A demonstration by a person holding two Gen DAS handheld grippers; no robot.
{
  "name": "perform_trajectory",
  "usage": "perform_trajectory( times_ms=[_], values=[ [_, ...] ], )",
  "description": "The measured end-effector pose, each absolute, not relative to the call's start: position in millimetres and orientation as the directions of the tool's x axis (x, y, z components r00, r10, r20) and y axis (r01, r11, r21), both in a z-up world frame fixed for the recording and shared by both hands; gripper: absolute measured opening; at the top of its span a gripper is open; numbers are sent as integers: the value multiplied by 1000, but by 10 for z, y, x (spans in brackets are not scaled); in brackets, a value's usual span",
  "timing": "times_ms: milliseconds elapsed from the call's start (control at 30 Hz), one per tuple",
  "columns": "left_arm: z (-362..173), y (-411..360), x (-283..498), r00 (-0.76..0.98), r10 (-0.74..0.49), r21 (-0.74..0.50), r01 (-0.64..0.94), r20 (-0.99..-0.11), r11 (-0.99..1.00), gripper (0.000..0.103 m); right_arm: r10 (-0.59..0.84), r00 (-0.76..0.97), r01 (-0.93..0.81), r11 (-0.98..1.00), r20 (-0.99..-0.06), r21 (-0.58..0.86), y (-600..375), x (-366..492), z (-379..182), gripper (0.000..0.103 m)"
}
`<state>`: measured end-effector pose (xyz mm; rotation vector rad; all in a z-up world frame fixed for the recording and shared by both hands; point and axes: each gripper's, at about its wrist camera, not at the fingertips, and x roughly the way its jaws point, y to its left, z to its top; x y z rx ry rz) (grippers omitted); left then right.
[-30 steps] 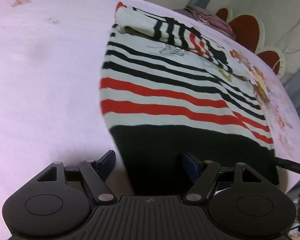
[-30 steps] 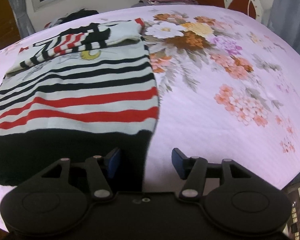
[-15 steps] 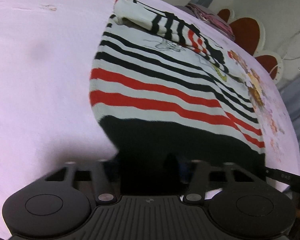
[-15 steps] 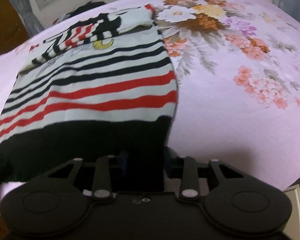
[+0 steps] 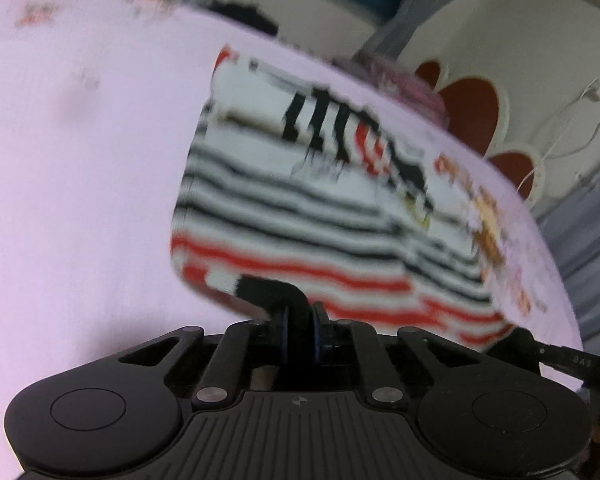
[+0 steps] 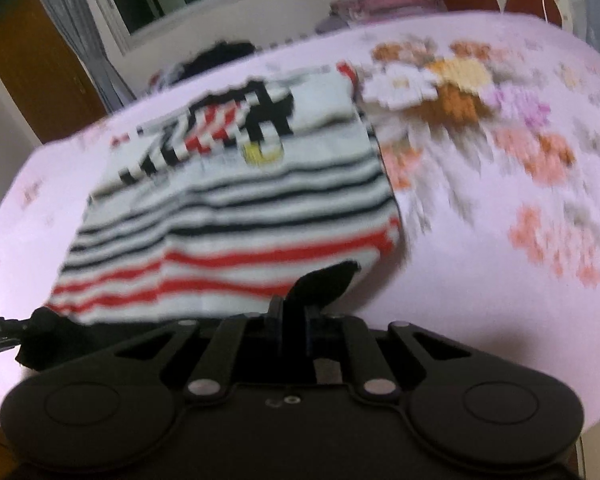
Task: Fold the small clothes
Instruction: 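Grasp the black hem band with both tools, then lift the hem and fold it over toward the collar with both tools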
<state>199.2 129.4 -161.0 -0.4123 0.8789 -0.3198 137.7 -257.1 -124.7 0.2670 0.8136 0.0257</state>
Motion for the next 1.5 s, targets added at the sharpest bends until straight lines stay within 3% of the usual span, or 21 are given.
perform_trajectory(
  times_ms=[100,300,500,600,667,700,733,800,1100,1167,1200,1300,1500],
  values=[
    [-1431,1318,2185,651,-423,-471,113,-631,875,3,140,722,54,965,-678,256,-2596,1523,-1084,9],
    [-1232,1343,2695,703,-404,-475,107,-586,873,3,173,753,14,960,-635,278,-2649,2001,-921,9],
    [-1303,1386,2769,573,-390,-420,88,-721,903,4,188,723,-16,967,-665,256,-2631,2170,-980,9],
    [-1509,1450,2567,473,-404,-448,22,-783,894,6,191,685,8,963,-703,269,-2671,2019,-1120,9],
    [-1657,1484,2373,425,-397,-452,-34,-814,891,28,179,664,17,967,-726,255,-2680,1888,-1195,9],
    [-1714,1495,2278,412,-397,-458,-55,-820,887,52,170,654,25,969,-737,246,-2692,1807,-1232,9],
    [-1774,1507,2152,408,-396,-465,-81,-822,882,69,164,649,34,969,-743,244,-2701,1743,-1249,9],
    [-1846,1500,1997,409,-412,-486,-92,-814,869,72,154,636,57,968,-756,245,-2740,1618,-1302,9],
    [-2058,1297,1843,405,-517,-581,-44,-754,812,70,140,585,123,958,-799,258,-2799,1324,-1589,9],
    [-2077,1275,1882,406,-520,-584,-41,-751,811,40,147,581,134,953,-800,272,-2808,1315,-1629,9],
    [-2109,1269,1907,393,-528,-590,-47,-753,806,17,151,580,138,950,-800,280,-2812,1315,-1644,9],
    [-2149,1270,1947,392,-528,-596,-69,-753,800,13,163,582,145,943,-797,298,-2822,1311,-1645,9],
    [-1764,1186,2153,488,-541,-603,37,-685,797,12,174,633,112,944,-755,311,-2814,1401,-1409,9]
  ],
)
